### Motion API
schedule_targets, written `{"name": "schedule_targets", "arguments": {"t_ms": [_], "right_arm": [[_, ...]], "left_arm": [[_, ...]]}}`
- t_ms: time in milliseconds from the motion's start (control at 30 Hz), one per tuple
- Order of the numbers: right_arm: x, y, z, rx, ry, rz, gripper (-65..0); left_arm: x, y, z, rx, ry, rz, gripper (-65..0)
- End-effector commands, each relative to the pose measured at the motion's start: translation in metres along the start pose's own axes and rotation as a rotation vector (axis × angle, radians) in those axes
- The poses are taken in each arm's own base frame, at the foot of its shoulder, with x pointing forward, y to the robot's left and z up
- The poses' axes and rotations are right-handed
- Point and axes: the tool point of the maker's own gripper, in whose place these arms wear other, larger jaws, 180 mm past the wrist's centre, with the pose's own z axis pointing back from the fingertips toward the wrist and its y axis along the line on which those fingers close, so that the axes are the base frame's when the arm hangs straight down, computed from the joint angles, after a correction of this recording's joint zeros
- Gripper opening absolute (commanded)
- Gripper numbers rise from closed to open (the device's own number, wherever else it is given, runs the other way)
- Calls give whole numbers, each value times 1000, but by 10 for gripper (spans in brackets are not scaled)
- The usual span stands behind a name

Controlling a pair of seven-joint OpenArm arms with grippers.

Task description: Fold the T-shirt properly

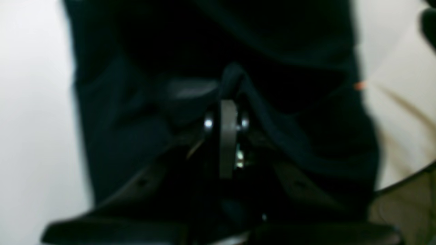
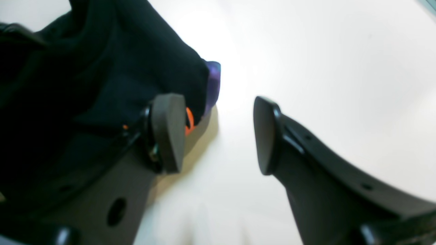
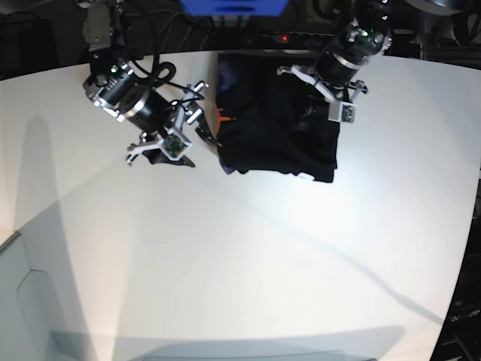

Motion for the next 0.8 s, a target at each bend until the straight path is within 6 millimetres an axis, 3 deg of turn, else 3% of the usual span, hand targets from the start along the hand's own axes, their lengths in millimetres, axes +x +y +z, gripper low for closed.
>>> {"name": "schedule_targets", "arguments": {"t_ms": [0, 167, 467, 767], "right_arm": [[13, 0, 2, 7, -52, 9, -320], [18, 3, -1, 6, -69, -12, -320], [19, 5, -2, 11, -73, -17, -320], [21, 3, -8, 8, -81, -29, -320]], "left_arm": [[10, -4, 4, -11, -41, -4, -650], [4, -7, 11, -36, -51, 47, -650], [-5, 3, 45, -36, -143, 72, -650], [2, 6, 69, -9, -279, 97, -650]]}}
